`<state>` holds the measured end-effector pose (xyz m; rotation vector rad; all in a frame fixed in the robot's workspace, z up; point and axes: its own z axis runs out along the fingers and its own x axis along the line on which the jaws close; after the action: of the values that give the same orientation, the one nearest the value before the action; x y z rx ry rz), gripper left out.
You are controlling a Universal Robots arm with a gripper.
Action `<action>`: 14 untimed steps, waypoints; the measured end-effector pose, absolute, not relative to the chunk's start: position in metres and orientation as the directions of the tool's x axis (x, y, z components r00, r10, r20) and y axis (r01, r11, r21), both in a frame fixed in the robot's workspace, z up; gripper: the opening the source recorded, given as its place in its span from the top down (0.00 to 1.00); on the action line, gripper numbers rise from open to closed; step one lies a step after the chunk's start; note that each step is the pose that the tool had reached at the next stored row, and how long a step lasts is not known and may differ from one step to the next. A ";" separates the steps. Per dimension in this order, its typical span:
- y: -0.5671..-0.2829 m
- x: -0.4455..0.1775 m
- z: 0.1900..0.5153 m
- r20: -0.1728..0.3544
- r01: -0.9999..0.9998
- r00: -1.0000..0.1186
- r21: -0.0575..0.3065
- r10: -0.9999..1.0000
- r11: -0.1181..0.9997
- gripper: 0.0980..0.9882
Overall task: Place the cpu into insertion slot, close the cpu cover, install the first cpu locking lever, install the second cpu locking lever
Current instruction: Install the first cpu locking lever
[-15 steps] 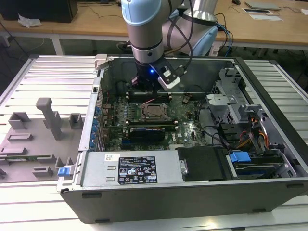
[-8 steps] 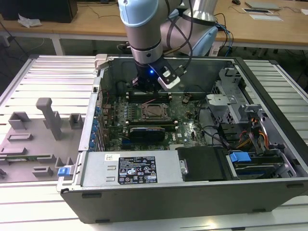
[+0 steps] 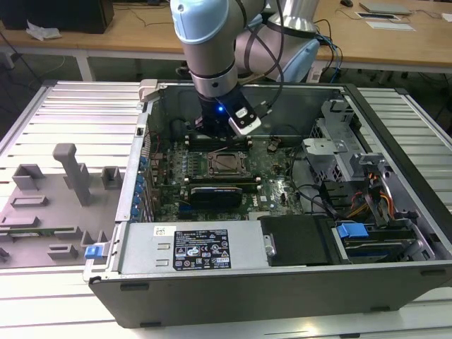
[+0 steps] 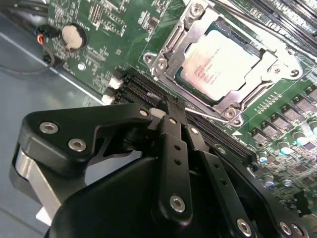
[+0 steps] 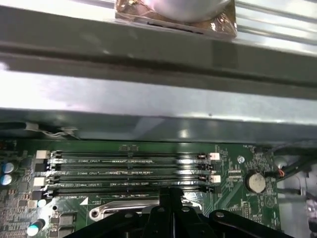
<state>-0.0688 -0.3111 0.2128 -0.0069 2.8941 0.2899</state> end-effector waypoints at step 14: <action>-0.301 -0.070 0.209 -0.230 0.071 -0.966 0.195 0.116 0.978 0.99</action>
<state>-0.0698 -0.3012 0.2091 0.1381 2.8827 0.2719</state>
